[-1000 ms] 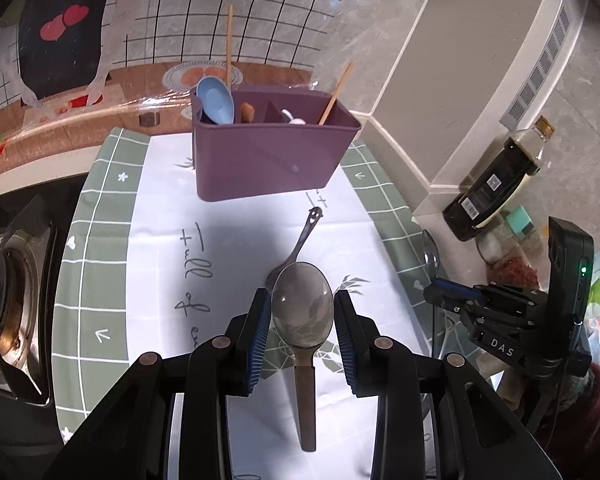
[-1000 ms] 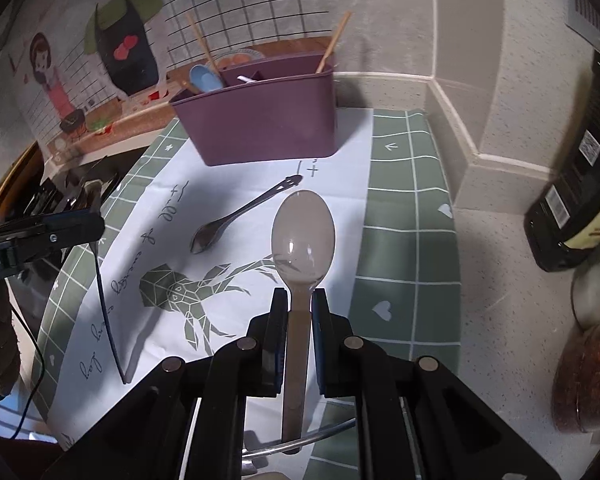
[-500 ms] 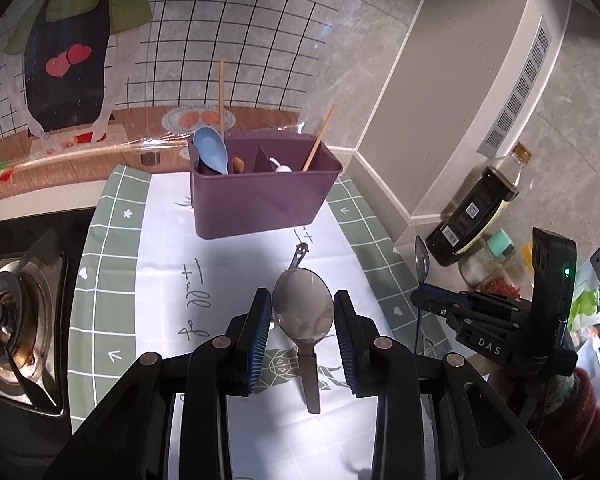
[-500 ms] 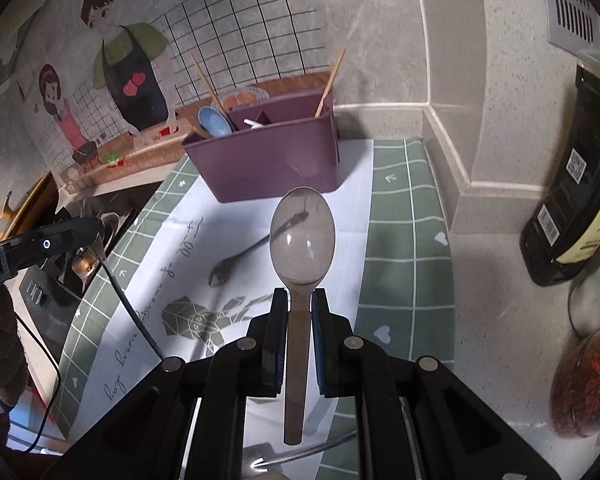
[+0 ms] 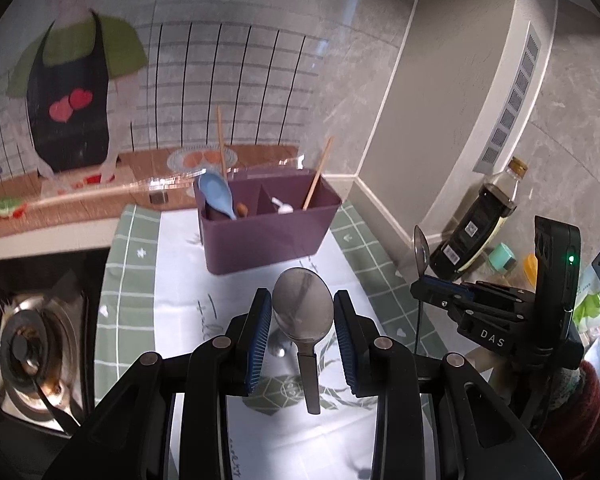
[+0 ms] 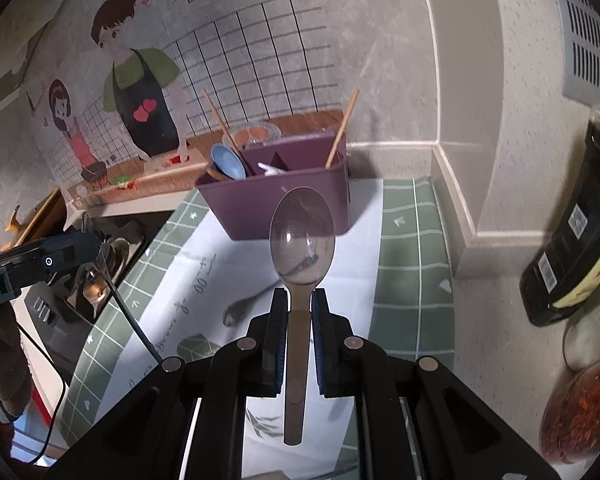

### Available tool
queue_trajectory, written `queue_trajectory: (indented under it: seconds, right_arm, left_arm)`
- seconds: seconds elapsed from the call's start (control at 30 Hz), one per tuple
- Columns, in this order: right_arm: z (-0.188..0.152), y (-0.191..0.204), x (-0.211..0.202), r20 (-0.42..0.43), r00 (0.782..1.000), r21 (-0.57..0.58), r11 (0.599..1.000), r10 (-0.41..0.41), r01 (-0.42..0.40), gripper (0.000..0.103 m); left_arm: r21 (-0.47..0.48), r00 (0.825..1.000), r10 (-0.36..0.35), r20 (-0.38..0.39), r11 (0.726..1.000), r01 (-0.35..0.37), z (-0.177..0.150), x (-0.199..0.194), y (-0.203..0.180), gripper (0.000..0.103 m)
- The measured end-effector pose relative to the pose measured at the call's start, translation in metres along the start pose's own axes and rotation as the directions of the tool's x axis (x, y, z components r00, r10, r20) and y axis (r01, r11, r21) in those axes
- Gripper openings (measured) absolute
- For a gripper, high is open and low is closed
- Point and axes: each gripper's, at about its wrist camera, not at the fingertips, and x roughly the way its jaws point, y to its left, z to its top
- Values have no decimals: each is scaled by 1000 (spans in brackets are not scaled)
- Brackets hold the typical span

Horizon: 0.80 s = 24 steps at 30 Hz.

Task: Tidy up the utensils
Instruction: 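Lift both spoons over the purple caddy with both grippers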

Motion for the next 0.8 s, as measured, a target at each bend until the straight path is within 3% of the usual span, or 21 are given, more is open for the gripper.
queue_trajectory:
  seconds: [0.2, 0.4, 0.6, 0.8]
  right_arm:
    - [30, 4, -15, 66, 998, -16, 1000, 1, 0, 11]
    - [106, 17, -46, 226, 974, -83, 996, -8, 27, 11]
    - [169, 14, -38, 347, 938, -74, 997, 1, 26, 11]
    - [181, 1, 24, 338, 941, -63, 998, 15, 7, 11]
  left_arm:
    - [35, 997, 10, 80, 999, -12, 41, -16, -7, 33]
    - [47, 964, 35, 263, 998, -49, 119, -41, -7, 33]
    - [-37, 946, 73, 316, 997, -65, 157, -6, 18, 33]
    - [-99, 956, 71, 284, 994, -45, 154, 52, 47, 33]
